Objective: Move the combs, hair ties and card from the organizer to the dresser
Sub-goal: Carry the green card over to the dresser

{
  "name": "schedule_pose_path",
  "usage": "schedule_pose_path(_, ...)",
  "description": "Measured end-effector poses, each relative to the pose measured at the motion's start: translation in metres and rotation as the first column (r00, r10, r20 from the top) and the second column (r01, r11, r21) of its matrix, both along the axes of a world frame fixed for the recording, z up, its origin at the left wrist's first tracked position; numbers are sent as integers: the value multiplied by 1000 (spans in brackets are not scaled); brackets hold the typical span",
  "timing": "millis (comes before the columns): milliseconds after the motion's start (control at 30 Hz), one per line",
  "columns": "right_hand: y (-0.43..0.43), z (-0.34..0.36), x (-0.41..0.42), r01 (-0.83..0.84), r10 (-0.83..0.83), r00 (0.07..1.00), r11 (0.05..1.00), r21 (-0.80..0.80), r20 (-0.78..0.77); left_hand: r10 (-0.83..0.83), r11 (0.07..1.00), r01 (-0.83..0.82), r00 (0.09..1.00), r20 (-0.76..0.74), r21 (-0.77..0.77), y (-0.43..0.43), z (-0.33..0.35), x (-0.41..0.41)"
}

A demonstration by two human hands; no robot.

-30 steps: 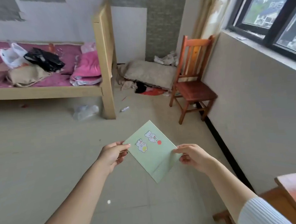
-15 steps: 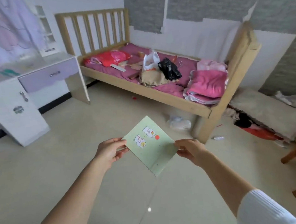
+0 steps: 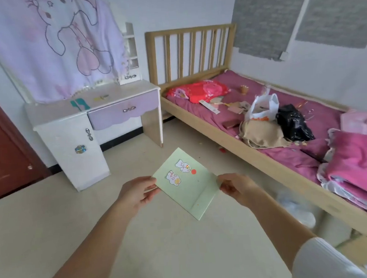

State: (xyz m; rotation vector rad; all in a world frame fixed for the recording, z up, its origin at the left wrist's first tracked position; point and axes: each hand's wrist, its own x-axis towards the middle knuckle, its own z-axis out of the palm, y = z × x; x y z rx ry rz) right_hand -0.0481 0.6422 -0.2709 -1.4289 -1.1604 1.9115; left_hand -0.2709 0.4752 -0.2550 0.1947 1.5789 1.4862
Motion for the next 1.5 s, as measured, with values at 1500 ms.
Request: schedule_pose_path(1500,662,-101,-918,-337,372,868,928,-159,329,154,924,-144,988,-1,-354,656,-114,-803)
